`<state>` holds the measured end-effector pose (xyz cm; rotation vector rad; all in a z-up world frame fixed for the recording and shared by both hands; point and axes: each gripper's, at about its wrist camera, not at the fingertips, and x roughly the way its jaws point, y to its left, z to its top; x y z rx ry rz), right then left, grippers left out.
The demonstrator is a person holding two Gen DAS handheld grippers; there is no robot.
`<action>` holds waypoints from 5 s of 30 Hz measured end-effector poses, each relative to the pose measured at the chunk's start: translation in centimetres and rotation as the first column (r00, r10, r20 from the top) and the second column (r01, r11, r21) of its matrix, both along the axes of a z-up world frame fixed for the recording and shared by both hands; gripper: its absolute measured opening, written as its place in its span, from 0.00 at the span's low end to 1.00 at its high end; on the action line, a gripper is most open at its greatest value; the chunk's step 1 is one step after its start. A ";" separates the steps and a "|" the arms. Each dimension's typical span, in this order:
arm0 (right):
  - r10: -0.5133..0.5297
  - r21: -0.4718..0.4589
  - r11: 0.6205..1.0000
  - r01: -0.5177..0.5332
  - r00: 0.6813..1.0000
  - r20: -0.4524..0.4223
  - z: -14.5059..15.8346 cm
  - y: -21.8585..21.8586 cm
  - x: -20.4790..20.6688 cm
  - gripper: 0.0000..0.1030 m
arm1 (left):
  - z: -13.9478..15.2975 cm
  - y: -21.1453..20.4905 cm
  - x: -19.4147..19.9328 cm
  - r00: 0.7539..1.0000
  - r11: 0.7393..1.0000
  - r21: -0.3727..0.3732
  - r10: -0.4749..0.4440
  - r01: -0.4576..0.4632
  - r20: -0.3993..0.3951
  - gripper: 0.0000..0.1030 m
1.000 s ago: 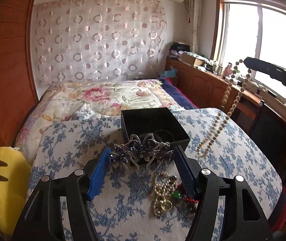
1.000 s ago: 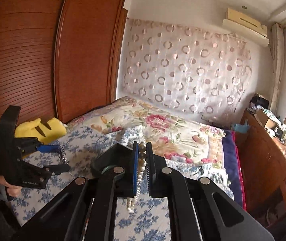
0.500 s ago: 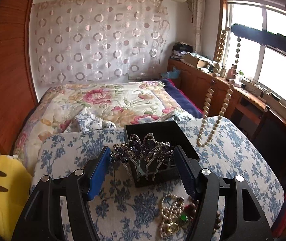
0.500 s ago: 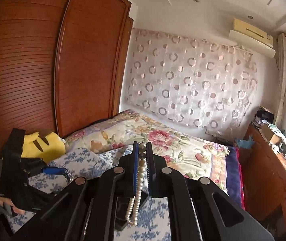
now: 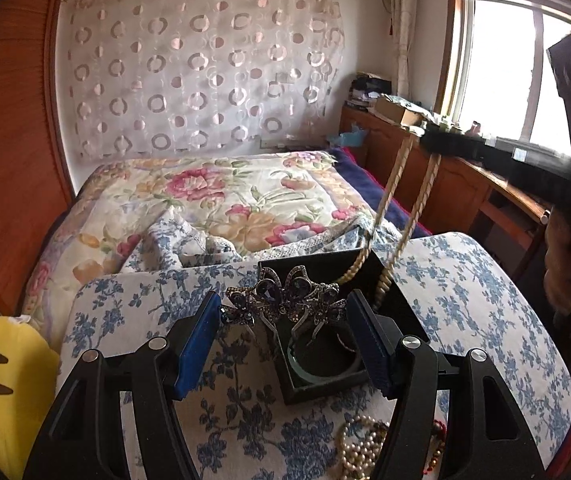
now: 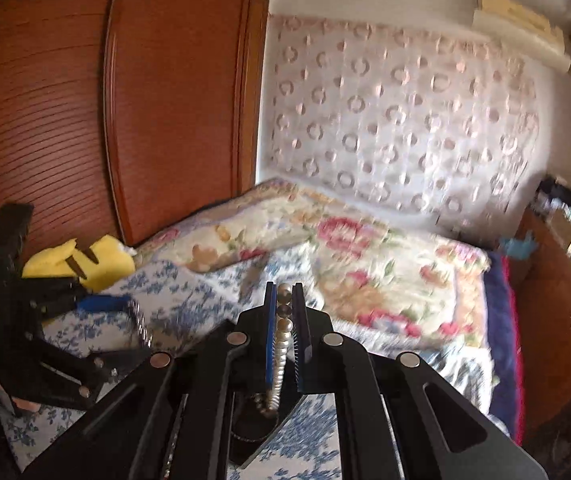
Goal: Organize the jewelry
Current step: 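Carry the combs toward the box while the right tool lowers the pearls into it, then lower the hair combs into the black box and open the left tool, then withdraw both tools from the box toward the remaining beaded bracelets, then grasp the pearl necklace with the left tool while the right tool grasps the wooden bead bracelet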
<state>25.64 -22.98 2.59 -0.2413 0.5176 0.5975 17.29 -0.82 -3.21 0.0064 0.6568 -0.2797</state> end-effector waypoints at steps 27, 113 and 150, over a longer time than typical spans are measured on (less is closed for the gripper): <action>-0.031 0.026 0.999 0.034 0.991 -0.132 -6.5 -3.3 0.2 0.09 | 1.2 0.2 0.5 0.999 0.998 -0.037 -0.046 0.047 0.027 0.58; -0.042 0.036 0.998 0.054 0.959 -0.281 -14.5 -3.8 -16.1 0.20 | -9.1 -2.8 -6.0 0.965 0.992 0.057 -0.098 0.115 -0.244 0.21; -0.053 0.027 0.997 0.068 0.927 -0.372 -16.4 -2.5 -12.7 0.13 | -1.3 -0.1 -11.8 0.999 0.998 -0.018 -0.053 0.053 0.012 0.04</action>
